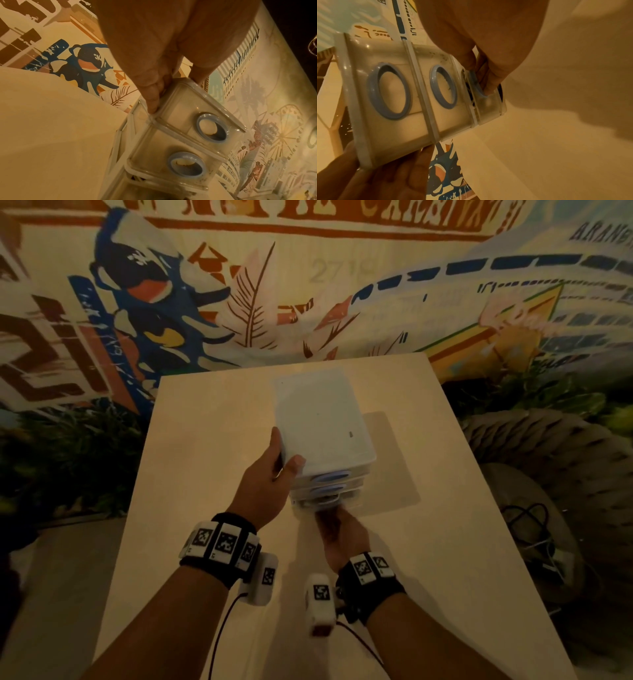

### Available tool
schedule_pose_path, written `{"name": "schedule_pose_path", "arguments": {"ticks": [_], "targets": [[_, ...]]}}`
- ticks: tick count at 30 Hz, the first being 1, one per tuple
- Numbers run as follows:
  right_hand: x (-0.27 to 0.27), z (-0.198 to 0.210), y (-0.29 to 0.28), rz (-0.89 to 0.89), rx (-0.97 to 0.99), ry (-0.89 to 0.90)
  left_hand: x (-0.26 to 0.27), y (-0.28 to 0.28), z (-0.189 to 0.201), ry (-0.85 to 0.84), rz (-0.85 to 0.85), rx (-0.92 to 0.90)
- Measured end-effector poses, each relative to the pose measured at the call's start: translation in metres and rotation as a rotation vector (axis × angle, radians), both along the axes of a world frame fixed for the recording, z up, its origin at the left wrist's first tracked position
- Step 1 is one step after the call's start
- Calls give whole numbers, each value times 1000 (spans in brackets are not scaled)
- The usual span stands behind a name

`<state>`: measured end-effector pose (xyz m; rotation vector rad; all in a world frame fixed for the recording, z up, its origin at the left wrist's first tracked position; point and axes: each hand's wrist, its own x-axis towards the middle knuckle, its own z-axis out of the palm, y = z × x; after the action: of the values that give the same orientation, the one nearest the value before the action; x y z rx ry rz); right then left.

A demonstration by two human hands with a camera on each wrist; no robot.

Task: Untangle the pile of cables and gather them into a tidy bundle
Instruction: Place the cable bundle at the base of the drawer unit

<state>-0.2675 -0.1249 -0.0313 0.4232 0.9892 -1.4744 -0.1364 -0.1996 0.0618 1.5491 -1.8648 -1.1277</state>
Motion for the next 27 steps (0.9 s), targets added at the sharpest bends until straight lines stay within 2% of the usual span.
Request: {"name": "schedule_pose_path", "arguments": {"ticks": [6,12,14,16,18,20,21,23,27], "targets": [[0,1,-16,52,41,79,-1,-2,2,-5,14,3],[-8,3,-6,107,1,35,-4,7,7,28,31,18],[-10,2,1,114,-16,28,-2,13,9,-15,68,-15],[-10,-1,10,129,-2,30,3,25,11,-142,139,-177],[-12,-5,19,149,33,52,4,44,14,-222,175,-470],[-13,-7,25,158,33,67,-1,63,12,-250,68,-712],[-14,-7,27,167,33,75,-5,70,6,-273,-25,-743],[-16,-5,30,175,15,72,-16,77,-12,-342,-195,-656],[-22,2,39,168,-15,15,-32,78,-40,-512,-380,-416]]}}
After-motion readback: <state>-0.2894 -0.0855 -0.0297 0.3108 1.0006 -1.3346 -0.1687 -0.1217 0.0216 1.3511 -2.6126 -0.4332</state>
